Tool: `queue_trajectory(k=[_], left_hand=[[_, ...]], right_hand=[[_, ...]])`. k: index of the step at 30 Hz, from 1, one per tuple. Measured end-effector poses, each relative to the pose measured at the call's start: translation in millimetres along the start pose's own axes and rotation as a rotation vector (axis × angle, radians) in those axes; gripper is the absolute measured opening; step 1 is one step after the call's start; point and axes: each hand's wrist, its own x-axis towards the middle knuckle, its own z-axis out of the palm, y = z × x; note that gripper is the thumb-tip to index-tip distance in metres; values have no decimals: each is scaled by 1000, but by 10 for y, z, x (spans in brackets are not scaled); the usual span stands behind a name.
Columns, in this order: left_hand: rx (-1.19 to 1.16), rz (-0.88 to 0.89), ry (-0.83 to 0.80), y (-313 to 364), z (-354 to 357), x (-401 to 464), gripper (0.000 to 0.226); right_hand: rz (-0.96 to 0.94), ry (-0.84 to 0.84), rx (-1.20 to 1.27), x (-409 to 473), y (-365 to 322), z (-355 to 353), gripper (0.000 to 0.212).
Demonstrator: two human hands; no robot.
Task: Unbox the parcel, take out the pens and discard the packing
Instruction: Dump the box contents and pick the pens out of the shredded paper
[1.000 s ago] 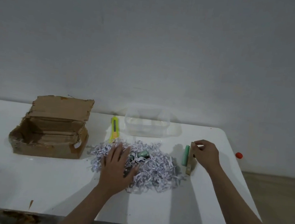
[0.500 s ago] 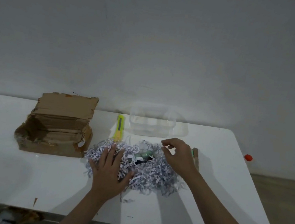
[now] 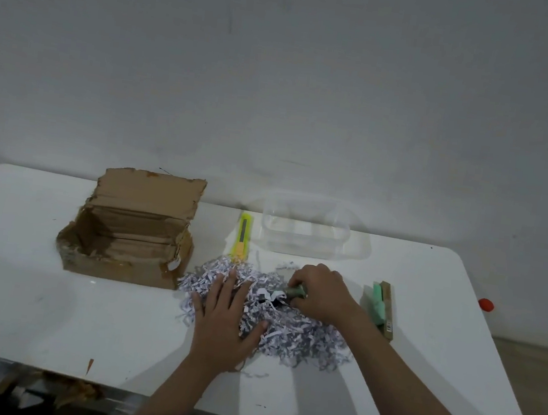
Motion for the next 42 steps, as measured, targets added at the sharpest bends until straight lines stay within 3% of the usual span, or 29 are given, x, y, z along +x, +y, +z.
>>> queue_trajectory(k=[6,14,20,30,36,42], left_hand=[[4,2,3,-5,9,4,75],[17,9,12,-8,22,13,72],[25,13,11,-16,26,5,75],[-14,20,19,-1,-10,-8,73],[-14,32,18,-14,-11,-9,73],[12,30,19,-30,-62,-8,77]], right_hand=[[-61,233,28,-125,88,-43,23],[-121,411,170,-272,111,-106,24],[-216,488,520,-358,116,-138,48],[-96,531,651,-466,48,-207,28],[-5,705,654,-622,116,-234,37],[386,853,606,-772,623,-174,18]])
